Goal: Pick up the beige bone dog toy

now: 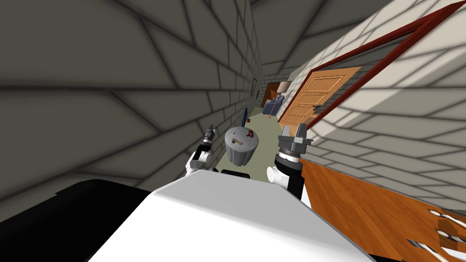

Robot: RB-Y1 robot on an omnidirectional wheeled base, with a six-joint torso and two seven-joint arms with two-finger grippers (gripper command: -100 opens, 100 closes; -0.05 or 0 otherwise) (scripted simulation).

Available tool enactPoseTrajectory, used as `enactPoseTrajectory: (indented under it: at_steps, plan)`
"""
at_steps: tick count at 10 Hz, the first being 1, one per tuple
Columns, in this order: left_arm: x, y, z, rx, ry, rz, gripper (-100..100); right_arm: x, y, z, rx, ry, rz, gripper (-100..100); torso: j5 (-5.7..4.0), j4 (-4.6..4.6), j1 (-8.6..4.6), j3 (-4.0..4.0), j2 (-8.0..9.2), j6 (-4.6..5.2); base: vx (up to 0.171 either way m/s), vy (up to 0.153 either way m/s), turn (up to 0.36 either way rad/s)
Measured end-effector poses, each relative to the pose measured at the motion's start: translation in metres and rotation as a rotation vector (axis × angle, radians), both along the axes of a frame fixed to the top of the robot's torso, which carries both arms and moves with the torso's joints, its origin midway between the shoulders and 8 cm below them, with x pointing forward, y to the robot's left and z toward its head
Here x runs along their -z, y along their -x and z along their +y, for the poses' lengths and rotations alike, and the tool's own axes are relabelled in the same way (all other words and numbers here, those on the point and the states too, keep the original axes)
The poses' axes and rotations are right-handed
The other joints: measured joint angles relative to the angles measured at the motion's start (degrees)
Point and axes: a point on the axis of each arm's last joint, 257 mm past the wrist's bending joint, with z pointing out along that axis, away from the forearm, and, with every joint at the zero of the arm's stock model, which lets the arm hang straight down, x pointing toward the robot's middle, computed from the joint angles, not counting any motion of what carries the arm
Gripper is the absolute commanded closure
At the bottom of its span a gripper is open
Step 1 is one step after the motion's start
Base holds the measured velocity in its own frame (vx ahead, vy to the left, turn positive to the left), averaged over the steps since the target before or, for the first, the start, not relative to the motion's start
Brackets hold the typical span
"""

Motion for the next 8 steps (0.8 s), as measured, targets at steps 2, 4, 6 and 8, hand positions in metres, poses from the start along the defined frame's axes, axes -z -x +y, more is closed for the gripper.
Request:
enactPoseTrajectory:
  at_steps: [2,4,6,8]
  plan:
    - [0.016,-0.019,0.0,-0.004,-0.001,0.057,-100,0.0,0.0,0.0,0.0,0.0,0.0,0,0.0,0.0,-0.02,-0.01,-0.02,0.01,-0.021,-0.005,-0.039]
    - [0.038,-0.036,0.005,-0.012,-0.002,0.125,-100,0.0,0.0,0.0,0.0,0.0,0.0,0,-0.01,0.0,-0.02,-0.01,-0.02,-0.01,-0.013,-0.005,-0.022]
    - [0.059,-0.048,0.006,-0.019,-0.001,0.188,-100,0.0,0.0,0.0,0.0,0.0,0.0,0,-0.01,-0.01,-0.03,-0.02,-0.04,-0.02,-0.006,-0.01,-0.034]
    - [0.076,-0.064,0.013,-0.029,0.001,0.254,-100,0.0,0.0,0.0,0.0,0.0,0.0,0,-0.02,-0.01,-0.07,-0.04,-0.07,0.0,-0.004,-0.016,-0.053]
